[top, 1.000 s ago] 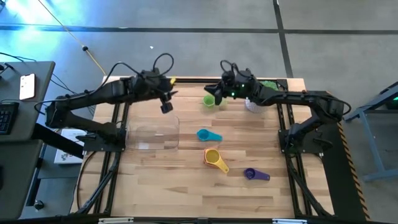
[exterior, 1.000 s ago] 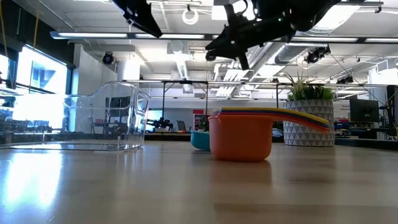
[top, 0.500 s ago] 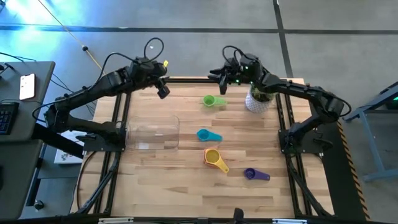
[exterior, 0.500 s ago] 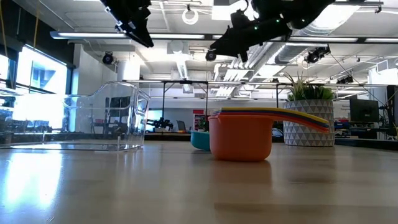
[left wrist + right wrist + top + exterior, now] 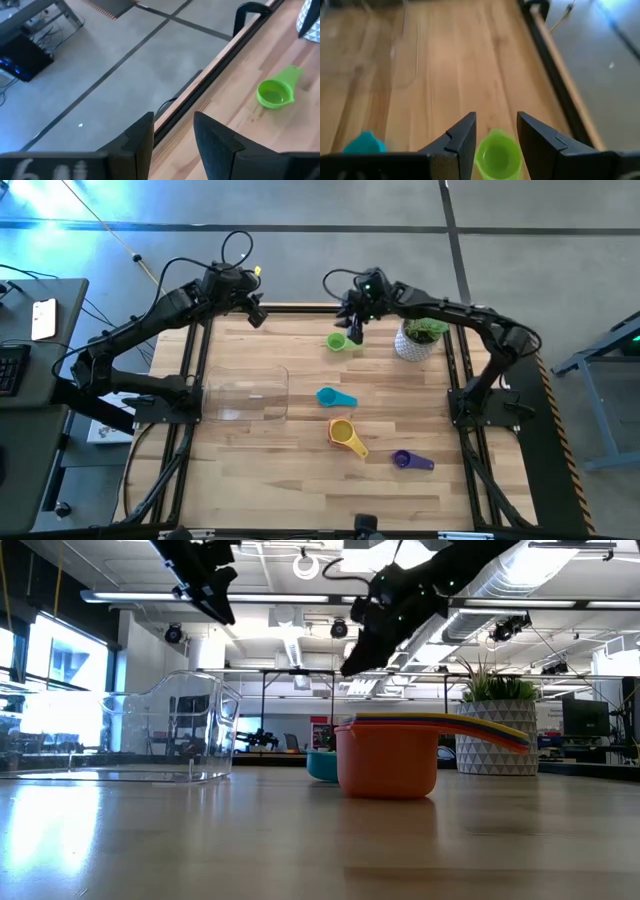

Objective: Nest measuring cups in basket
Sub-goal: Stack the green measuring cup into the yellow stacked measuring cups

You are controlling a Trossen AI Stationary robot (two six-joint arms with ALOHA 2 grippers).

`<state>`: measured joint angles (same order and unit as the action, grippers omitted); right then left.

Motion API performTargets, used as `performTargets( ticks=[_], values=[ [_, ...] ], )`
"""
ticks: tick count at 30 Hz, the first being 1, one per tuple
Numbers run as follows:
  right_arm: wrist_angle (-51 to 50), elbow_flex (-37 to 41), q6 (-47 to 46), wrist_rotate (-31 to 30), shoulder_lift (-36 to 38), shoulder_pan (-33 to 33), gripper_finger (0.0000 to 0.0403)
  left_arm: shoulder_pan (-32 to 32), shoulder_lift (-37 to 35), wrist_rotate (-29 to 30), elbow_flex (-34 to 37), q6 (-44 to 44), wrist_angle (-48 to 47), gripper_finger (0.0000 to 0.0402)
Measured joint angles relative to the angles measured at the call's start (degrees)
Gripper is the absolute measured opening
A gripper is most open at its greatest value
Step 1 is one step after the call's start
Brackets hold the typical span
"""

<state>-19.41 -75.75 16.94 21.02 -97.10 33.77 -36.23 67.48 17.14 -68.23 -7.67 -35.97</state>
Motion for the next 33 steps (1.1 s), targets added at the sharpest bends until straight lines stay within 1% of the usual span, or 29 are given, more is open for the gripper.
performTargets(
  ticks=[11,19,21,28,33],
  values=[
    [-1.84,0.00,3.98,-0.02,-8.28,-3.01,0.0133,-0.63,0.00,-0.13,0.00,0.15,-2.57,0.0131],
    [-2.52,0.00,4.99,-2.70,-13.57,-3.94,0.0133,-0.63,0.00,-0.25,0.00,1.60,-5.42,0.0131],
    [-2.57,0.00,5.19,-4.04,-14.23,-3.92,0.0133,-0.62,0.00,-0.25,0.00,1.62,-5.88,0.0131],
    [-2.79,0.04,7.79,-5.95,-14.78,-3.90,0.0133,-0.61,0.00,-0.27,0.00,1.65,-6.37,0.0131],
    [-4.45,0.07,8.88,-6.09,-14.78,-3.92,0.0133,-0.61,0.00,-0.28,0.00,1.64,-6.35,0.0131]
  ],
)
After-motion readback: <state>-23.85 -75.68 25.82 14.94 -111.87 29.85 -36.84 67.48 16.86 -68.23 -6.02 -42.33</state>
